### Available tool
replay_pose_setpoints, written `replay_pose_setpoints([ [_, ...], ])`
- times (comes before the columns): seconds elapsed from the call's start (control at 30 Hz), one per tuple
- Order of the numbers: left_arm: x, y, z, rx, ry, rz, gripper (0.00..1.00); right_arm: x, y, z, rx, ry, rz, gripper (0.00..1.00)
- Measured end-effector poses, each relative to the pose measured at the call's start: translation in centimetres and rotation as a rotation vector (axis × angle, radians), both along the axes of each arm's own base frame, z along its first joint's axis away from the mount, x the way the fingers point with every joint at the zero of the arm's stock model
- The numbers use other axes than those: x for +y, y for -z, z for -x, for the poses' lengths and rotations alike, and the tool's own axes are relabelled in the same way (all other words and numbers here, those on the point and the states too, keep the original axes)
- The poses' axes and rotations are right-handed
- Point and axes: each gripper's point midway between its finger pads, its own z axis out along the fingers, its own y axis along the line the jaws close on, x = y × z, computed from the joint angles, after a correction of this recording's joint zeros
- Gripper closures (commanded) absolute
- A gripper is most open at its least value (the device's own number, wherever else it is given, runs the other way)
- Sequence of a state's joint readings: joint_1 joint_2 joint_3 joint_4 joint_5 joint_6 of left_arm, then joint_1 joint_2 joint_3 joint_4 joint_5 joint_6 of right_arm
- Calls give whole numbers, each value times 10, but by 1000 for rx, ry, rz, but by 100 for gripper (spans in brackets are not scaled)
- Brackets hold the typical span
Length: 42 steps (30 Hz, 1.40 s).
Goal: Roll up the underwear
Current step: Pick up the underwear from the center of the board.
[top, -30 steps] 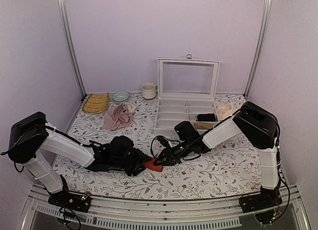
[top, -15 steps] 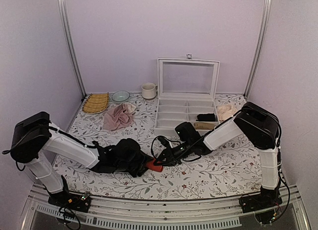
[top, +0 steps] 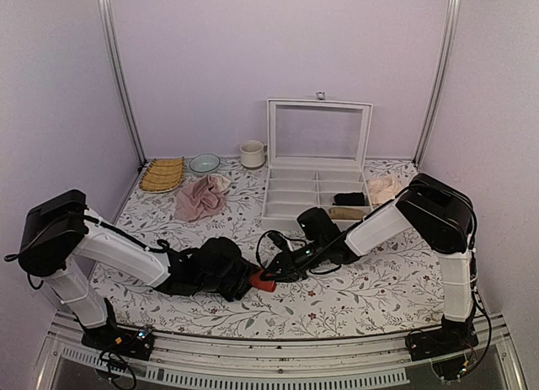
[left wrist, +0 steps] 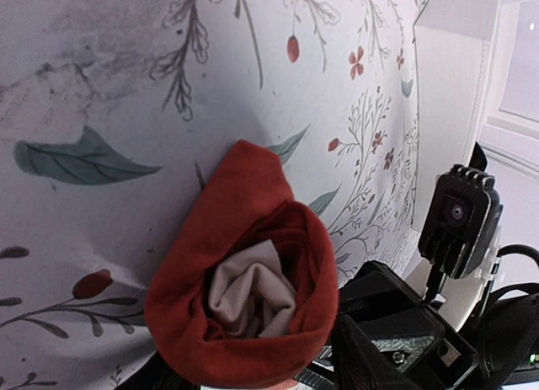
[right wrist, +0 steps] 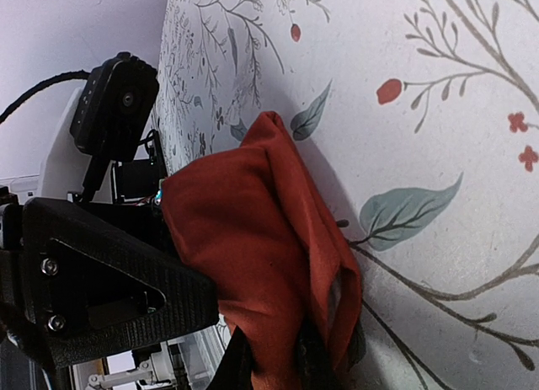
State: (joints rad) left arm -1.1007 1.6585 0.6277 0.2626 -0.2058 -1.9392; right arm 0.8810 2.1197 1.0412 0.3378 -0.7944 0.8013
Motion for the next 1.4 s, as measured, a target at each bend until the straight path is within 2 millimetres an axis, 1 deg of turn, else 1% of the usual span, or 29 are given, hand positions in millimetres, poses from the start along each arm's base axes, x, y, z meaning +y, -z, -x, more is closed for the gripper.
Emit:
replay_pose_setpoints([
  [0.1,0,0,-1,-2,-7,-1,48,0,0,0,5,3,1,100],
  [0.23,-1,1,-2,-2,-10,0,51,0,0,0,9,7,-1,100],
  [0.3,-2,1,-2,-2,-9,-1,54,0,0,1,10,9,-3,100],
  [0.4,-2,3,-2,1,-8,-8,69,0,0,1,9,10,-6,100],
  [0.43,-1,5,-1,5,-8,-12,70,0,0,1,8,10,-7,100],
  [0.47,-1,6,-1,7,-10,-15,70,0,0,1,7,10,-8,100],
  [0.5,-1,7,-1,7,-8,-19,68,0,0,1,7,9,-9,100],
  [0.53,-1,7,-1,8,-7,-20,61,0,0,1,6,9,-10,100],
  [0.57,-1,7,-1,7,-7,-21,56,1,0,1,6,9,-10,100],
  [0.67,-3,4,-3,1,-10,-13,53,1,0,1,5,10,-10,100],
  [0.77,-4,3,-4,-3,-11,-14,40,0,0,1,2,10,-13,100],
  [0.8,-4,1,-5,-7,-15,-9,39,1,0,1,0,10,-14,100],
  [0.9,-5,-2,-7,-11,-21,-5,41,1,0,2,-2,10,-16,100],
  [1.23,-4,-1,-7,-5,-31,-2,42,0,-1,3,-19,17,-22,100],
  [1.27,-4,-1,-7,-5,-31,-2,43,0,-1,4,-19,15,-25,100],
  [1.33,-4,0,-6,-1,-31,-1,49,0,-2,6,-18,10,-34,100],
  [1.4,-4,2,-5,5,-29,-2,52,-1,-2,7,-16,7,-42,100],
])
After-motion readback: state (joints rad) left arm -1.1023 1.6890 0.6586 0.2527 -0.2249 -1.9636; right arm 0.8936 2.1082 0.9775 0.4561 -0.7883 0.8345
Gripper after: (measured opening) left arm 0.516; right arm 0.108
